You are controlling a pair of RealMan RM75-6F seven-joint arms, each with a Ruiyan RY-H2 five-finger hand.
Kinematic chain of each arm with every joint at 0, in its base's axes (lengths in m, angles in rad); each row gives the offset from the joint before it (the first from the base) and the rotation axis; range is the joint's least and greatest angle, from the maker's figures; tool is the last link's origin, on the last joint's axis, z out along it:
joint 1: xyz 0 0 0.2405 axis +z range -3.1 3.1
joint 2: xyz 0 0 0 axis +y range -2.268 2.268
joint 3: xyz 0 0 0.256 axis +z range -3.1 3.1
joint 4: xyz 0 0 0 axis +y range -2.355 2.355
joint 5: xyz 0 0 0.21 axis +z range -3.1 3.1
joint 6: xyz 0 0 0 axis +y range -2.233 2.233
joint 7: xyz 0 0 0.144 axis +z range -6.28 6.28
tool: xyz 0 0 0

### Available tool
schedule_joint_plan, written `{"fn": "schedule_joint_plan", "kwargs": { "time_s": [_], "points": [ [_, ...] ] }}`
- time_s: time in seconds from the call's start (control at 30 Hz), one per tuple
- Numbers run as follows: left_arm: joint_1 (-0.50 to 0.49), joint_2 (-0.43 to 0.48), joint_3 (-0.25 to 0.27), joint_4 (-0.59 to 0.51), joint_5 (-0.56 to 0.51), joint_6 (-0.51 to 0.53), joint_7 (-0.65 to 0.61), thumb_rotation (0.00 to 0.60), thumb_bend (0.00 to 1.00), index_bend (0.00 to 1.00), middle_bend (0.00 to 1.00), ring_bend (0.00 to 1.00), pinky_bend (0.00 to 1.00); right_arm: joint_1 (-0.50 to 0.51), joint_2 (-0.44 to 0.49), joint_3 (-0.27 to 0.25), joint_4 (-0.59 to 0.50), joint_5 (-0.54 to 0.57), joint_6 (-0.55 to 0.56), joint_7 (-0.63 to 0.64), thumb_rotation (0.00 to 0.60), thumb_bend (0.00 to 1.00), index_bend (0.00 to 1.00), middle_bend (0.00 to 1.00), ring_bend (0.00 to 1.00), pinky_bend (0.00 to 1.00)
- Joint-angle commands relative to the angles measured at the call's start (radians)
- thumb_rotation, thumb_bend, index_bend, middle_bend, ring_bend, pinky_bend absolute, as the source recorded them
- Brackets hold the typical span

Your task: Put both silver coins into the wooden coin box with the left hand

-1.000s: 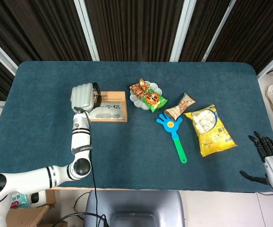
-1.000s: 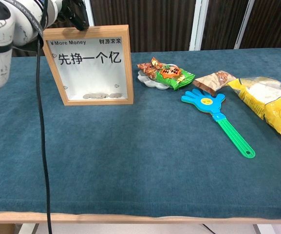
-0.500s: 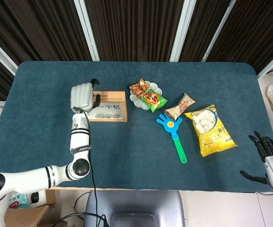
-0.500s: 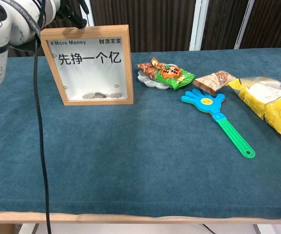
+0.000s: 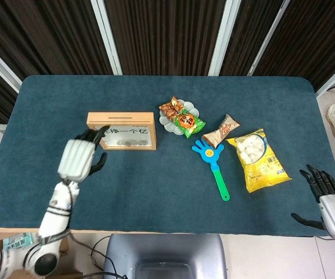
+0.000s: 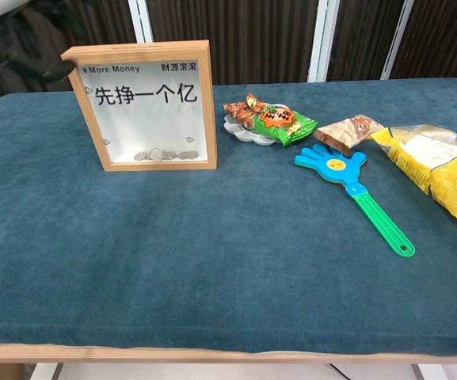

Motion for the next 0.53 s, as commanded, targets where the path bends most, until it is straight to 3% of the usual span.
{"fn": "schedule_joint_plan", "kwargs": {
  "time_s": [0.03,0.2,0.27,0.37,0.53],
  "points": [
    [0.373,0.116,0.336,0.091,0.36,0.263,-0.313,0.6,0.39,0.09,0.12,0.02,0.13,-0.003,-0.025,-0.01,-0.01,-0.016,-0.002,-0.069,0.6,0.15,0.0,0.0,0.0,0.0],
    [0.552,-0.019,0.357,0.371,0.39,0.401,-0.43,0.6,0.39,0.07,0.08,0.0,0.07,-0.004,-0.067,-0.012,-0.027,-0.005,-0.016,-0.185,0.6,0.15,0.0,0.0,0.0,0.0],
    [0.566,0.003,0.365,0.379,0.429,0.41,-0.452,0.6,0.38,0.05,0.07,0.0,0.07,-0.006,-0.078,-0.015,-0.031,-0.011,-0.014,-0.217,0.6,0.15,0.0,0.0,0.0,0.0],
    [0.59,0.01,0.333,0.392,0.462,0.46,-0.514,0.6,0.37,0.06,0.08,0.0,0.07,-0.016,-0.084,-0.017,-0.03,-0.021,0.008,-0.229,0.6,0.15,0.0,0.0,0.0,0.0],
    [0.6,0.014,0.307,0.391,0.468,0.419,-0.513,0.6,0.37,0.07,0.08,0.0,0.07,-0.022,-0.076,-0.009,-0.023,-0.006,0.019,-0.207,0.6,0.15,0.0,0.0,0.0,0.0]
  ]
}}
